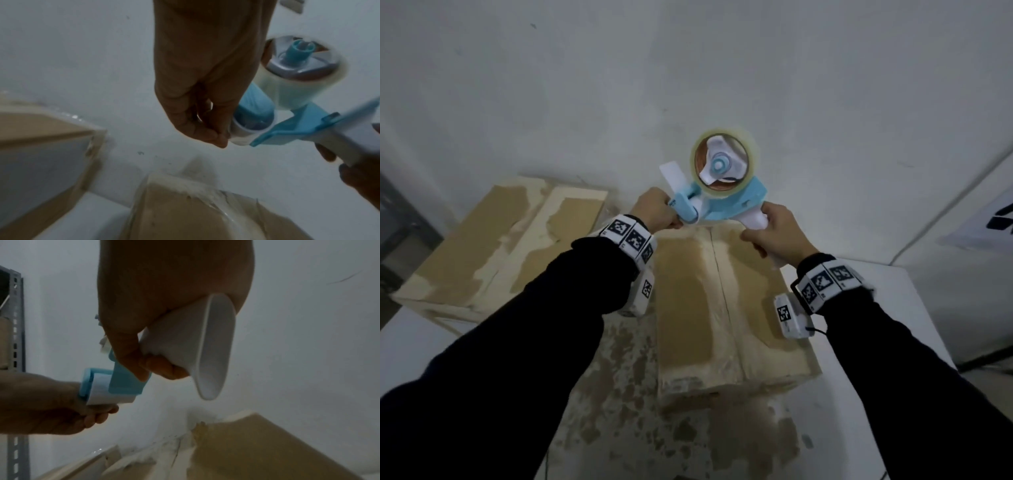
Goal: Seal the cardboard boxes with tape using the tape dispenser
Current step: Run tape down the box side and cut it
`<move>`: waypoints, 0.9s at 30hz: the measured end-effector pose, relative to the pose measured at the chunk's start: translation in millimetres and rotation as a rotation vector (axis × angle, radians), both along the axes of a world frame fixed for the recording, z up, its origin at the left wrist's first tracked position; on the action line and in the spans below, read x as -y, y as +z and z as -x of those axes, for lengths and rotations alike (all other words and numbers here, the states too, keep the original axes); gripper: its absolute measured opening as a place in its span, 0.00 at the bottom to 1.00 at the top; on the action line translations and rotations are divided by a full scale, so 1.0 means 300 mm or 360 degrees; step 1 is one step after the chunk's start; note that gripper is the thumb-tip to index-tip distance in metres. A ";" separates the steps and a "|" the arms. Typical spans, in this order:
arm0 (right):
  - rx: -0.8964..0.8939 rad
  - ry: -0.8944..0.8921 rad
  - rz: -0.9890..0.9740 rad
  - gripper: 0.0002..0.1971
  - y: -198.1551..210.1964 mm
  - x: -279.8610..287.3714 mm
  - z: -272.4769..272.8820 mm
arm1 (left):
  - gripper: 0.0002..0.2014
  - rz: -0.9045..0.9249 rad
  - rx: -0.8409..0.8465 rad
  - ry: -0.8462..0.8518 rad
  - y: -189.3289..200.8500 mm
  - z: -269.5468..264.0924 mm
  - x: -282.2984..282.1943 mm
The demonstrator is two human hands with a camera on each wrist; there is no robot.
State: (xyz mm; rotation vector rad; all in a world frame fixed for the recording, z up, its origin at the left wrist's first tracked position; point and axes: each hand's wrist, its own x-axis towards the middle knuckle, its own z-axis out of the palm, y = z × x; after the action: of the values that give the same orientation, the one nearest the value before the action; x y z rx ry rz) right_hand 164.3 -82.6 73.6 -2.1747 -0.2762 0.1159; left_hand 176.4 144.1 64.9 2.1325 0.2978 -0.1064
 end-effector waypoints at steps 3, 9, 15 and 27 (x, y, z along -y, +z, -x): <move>0.0017 0.0069 0.0039 0.12 0.011 0.001 -0.035 | 0.05 0.0157 -0.0012 0.0136 -0.019 -0.011 -0.021; 0.0018 0.0134 0.0109 0.13 0.055 0.027 -0.108 | 0.08 0.0270 0.0046 0.0297 -0.012 -0.043 -0.006; -0.0139 0.0130 0.0175 0.06 -0.001 0.059 -0.153 | 0.06 -0.0040 0.0040 0.0205 -0.057 -0.046 0.048; -0.0445 0.0019 0.0117 0.22 -0.146 0.114 -0.064 | 0.13 -0.0449 -0.0326 -0.0008 -0.190 0.057 0.112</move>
State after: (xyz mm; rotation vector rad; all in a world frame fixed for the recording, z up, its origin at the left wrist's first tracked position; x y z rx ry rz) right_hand 183.6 -116.7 29.9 -2.1969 -0.1268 0.4385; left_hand 159.2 110.5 8.0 2.4065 0.4496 -0.3025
